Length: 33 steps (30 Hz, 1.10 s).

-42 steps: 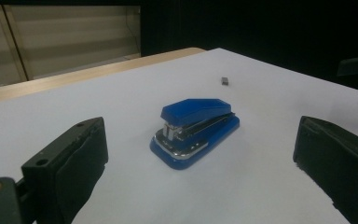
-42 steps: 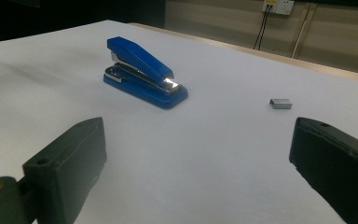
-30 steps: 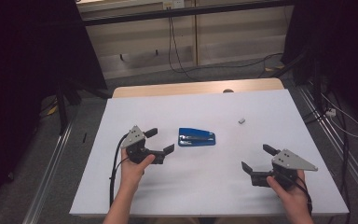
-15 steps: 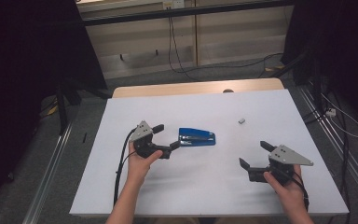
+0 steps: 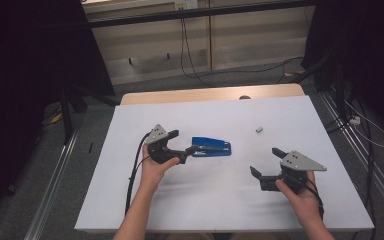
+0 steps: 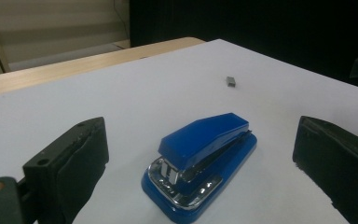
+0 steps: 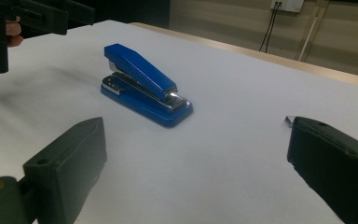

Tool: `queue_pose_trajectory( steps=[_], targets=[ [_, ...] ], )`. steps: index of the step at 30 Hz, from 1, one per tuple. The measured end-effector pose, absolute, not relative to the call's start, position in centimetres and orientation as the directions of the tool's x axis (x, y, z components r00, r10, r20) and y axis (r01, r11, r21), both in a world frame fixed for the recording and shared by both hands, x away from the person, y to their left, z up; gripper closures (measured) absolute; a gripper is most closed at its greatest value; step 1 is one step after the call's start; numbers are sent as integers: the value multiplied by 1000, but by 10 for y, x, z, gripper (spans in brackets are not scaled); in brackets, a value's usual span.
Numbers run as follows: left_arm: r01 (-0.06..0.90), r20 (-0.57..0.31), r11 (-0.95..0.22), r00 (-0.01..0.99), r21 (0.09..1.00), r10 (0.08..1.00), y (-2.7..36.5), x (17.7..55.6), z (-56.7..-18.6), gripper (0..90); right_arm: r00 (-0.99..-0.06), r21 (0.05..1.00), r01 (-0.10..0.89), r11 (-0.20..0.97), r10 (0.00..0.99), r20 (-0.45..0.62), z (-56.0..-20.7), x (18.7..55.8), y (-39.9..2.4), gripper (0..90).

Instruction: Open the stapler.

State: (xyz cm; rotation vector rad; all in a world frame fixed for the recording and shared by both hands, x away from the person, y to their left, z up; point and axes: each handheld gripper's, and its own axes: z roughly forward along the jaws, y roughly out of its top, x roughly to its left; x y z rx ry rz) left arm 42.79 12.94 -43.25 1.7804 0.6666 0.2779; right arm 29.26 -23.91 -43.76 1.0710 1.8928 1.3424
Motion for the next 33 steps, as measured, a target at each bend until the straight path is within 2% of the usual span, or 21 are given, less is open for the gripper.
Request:
queue_pose_trajectory(
  steps=[23, 33],
  targets=[
    [283, -108, -274, 850, 919, 515, 113, 461, -432, 118, -505, 935, 308, 175, 863, 5, -439, 313, -231, 42],
    [292, -85, -360, 866, 886, 493, 110, 462, -441, 178, -508, 939, 306, 158, 861, 21, -438, 321, -226, 43]
  ],
)
